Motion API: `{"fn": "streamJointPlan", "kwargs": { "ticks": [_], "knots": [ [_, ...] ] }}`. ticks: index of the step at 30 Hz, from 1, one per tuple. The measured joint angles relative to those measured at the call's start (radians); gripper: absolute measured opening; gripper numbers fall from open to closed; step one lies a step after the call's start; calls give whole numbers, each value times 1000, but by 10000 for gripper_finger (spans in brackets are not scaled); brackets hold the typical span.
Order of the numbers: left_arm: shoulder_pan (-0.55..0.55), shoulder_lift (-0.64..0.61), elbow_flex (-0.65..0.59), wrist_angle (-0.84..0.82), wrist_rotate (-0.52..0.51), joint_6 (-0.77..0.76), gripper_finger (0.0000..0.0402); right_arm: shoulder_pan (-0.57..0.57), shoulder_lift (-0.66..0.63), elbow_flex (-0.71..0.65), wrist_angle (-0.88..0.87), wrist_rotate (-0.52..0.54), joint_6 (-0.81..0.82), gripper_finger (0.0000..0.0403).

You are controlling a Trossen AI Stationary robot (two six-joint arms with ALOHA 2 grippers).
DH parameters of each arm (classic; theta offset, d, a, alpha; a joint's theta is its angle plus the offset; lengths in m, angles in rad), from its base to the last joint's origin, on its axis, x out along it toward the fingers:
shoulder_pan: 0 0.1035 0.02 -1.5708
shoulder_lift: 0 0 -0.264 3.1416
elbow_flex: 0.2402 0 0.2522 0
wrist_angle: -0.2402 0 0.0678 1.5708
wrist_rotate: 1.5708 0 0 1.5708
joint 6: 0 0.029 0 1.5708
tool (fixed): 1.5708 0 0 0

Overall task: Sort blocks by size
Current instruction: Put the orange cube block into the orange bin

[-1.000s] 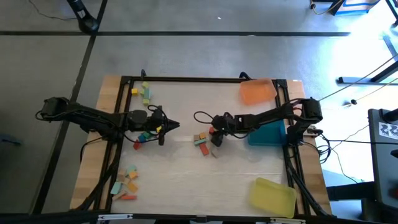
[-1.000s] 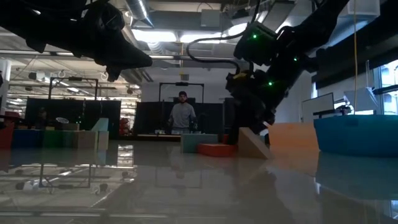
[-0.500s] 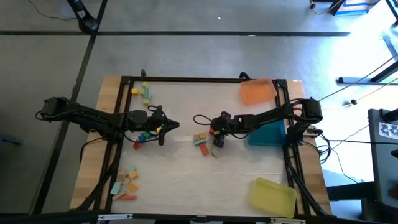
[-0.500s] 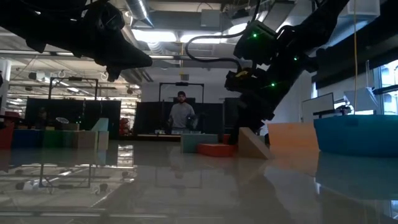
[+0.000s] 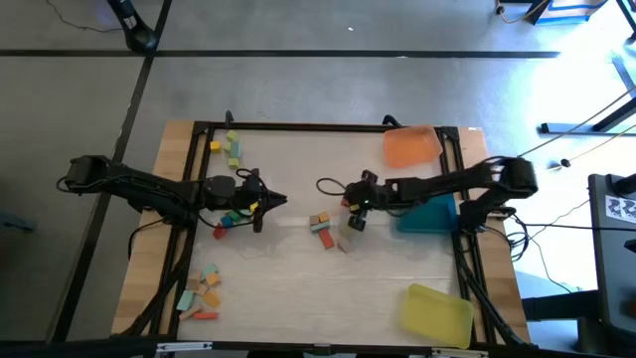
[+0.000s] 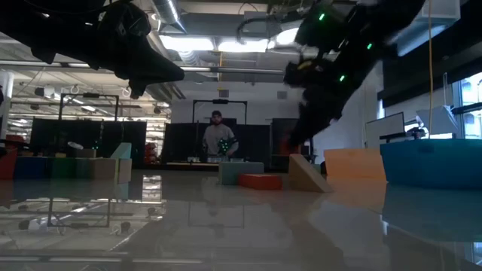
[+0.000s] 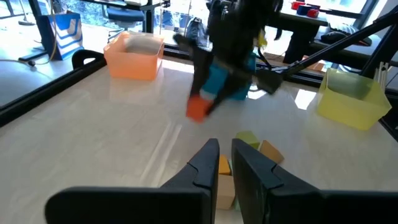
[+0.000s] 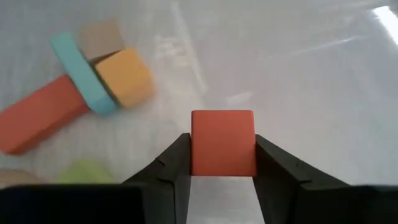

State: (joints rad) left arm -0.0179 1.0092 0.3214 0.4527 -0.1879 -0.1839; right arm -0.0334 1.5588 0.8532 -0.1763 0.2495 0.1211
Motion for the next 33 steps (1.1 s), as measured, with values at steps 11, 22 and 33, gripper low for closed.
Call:
{"fn": "streamJointPlan", "kwargs": {
  "ticks": [11, 22, 33],
  "knots": [
    [0, 0, 0, -1, 0, -15, 31, -83, -369, 0, -302, 245, 34, 132],
    [0, 0, 0, -1, 0, -9, 31, -437, -451, 0, -379, 215, 6, 142],
    [0, 0, 0, -1, 0, -10, 31, -746, -315, 0, -374, -20, -23, 143]
  ]
}}
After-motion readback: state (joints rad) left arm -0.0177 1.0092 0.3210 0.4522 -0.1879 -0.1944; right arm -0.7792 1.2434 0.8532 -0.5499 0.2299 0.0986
